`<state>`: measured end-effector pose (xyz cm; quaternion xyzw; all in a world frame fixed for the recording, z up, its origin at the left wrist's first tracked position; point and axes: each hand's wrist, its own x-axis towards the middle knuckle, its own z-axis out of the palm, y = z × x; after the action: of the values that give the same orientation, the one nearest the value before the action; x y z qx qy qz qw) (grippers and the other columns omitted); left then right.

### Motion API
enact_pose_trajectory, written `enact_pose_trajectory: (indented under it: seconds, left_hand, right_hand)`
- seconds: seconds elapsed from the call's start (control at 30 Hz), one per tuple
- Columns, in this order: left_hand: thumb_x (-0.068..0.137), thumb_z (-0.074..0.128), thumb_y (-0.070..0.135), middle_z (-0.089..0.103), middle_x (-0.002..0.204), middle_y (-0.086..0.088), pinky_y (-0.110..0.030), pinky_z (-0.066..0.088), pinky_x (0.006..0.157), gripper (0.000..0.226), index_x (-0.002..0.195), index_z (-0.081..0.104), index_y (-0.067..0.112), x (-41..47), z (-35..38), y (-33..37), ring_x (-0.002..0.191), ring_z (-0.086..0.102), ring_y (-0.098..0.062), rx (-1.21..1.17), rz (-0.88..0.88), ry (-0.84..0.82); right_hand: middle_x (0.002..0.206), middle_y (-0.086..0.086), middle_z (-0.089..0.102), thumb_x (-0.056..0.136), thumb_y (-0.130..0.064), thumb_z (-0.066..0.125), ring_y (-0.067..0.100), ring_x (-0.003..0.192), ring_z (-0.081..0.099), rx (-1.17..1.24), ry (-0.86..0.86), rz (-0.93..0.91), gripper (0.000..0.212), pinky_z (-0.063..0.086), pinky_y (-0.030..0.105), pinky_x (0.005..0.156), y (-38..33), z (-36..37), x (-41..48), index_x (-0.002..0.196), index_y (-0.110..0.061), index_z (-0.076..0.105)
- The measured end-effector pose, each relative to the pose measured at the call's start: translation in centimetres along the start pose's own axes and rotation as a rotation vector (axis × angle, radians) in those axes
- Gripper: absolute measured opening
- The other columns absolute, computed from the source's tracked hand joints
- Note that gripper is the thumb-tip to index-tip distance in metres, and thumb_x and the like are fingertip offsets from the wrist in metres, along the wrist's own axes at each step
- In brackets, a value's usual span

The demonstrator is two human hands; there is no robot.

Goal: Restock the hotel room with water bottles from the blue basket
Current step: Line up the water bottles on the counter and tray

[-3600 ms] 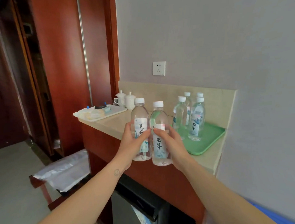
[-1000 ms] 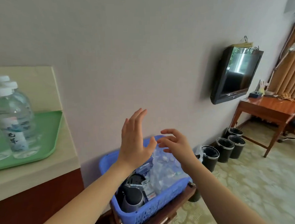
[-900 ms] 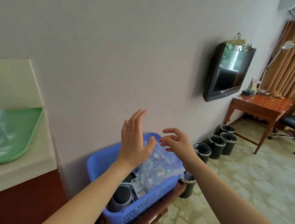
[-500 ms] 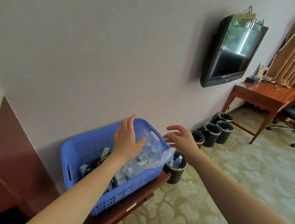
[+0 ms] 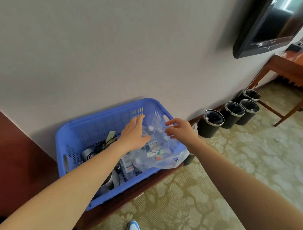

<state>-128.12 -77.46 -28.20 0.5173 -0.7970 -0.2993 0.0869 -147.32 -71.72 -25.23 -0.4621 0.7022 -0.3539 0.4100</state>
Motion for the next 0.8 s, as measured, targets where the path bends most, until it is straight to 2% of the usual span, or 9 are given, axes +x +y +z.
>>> enact_pose_trajectory:
  seconds: [0.1, 0.33, 0.4, 0.53, 0.67, 0.73, 0.8]
  left_hand:
    - [0.095, 0.057, 0.040, 0.009, 0.160, -0.008, -0.048, 0.031, 0.110, 0.083, 0.155, 0.002, 0.026, 1.8, 0.8, -1.0, 0.143, 0.022, -0.036, 0.028, -0.014, -0.073]
    - [0.096, 0.058, 0.037, 0.015, 0.157, -0.011, -0.047, 0.027, 0.111, 0.081, 0.154, 0.003, 0.025, 4.5, 3.5, -3.4, 0.144, 0.018, -0.035, -0.031, -0.072, -0.196]
    - [0.097, 0.056, 0.036, 0.012, 0.158, -0.010, -0.045, 0.025, 0.114, 0.080, 0.155, 0.002, 0.023, 5.3, 4.5, -3.8, 0.145, 0.016, -0.034, -0.031, -0.078, -0.233]
    - [0.097, 0.056, 0.037, 0.020, 0.156, -0.011, -0.043, 0.030, 0.111, 0.077, 0.153, 0.006, 0.020, 6.9, 6.7, -4.1, 0.141, 0.027, -0.033, 0.044, -0.080, -0.261]
    - [0.097, 0.054, 0.034, 0.025, 0.155, -0.015, -0.046, 0.032, 0.110, 0.076, 0.154, 0.009, 0.012, 8.7, 8.6, -4.1, 0.140, 0.030, -0.035, 0.059, -0.138, -0.287]
    - [0.097, 0.053, 0.034, 0.030, 0.152, -0.016, -0.047, 0.036, 0.106, 0.071, 0.153, 0.015, 0.010, 9.8, 9.5, -3.9, 0.136, 0.035, -0.035, 0.080, -0.186, -0.307]
    - [0.098, 0.052, 0.035, 0.037, 0.145, -0.015, -0.047, 0.043, 0.098, 0.063, 0.148, 0.023, 0.010, 10.8, 10.6, -3.7, 0.128, 0.044, -0.035, 0.085, -0.232, -0.363]
  right_hand:
    - [0.091, 0.013, 0.069, 0.089, -0.011, 0.062, 0.022, 0.082, 0.065, -0.042, -0.037, 0.052, 0.012, 0.056, 0.038, 0.082, 1.5, 0.8, 2.2, 0.098, -0.018, 0.064]
    - [0.090, 0.012, 0.065, 0.092, -0.011, 0.061, 0.027, 0.081, 0.059, -0.144, -0.133, 0.144, 0.009, 0.053, 0.048, 0.083, 4.1, 2.2, 6.2, 0.097, -0.018, 0.063]
    - [0.093, 0.010, 0.064, 0.093, -0.013, 0.062, 0.028, 0.085, 0.061, -0.170, -0.163, 0.172, 0.011, 0.052, 0.047, 0.085, 5.1, 2.3, 7.5, 0.103, -0.016, 0.063]
    - [0.096, 0.008, 0.063, 0.094, -0.014, 0.062, 0.025, 0.089, 0.061, -0.219, -0.245, 0.223, 0.012, 0.052, 0.041, 0.086, 6.9, 2.3, 10.2, 0.105, -0.017, 0.064]
    - [0.098, 0.008, 0.065, 0.093, -0.012, 0.059, 0.020, 0.079, 0.058, -0.350, -0.324, 0.209, 0.016, 0.045, 0.028, 0.071, 8.6, 2.1, 13.0, 0.108, -0.013, 0.066]
    - [0.109, 0.009, 0.066, 0.094, -0.012, 0.054, 0.022, 0.085, 0.059, -0.491, -0.407, 0.195, 0.025, 0.041, 0.026, 0.070, 9.7, 2.1, 14.6, 0.116, -0.012, 0.065]
    - [0.119, 0.009, 0.064, 0.095, -0.013, 0.051, 0.026, 0.098, 0.060, -0.612, -0.499, 0.184, 0.031, 0.044, 0.028, 0.076, 10.8, 2.2, 15.8, 0.124, -0.013, 0.061]
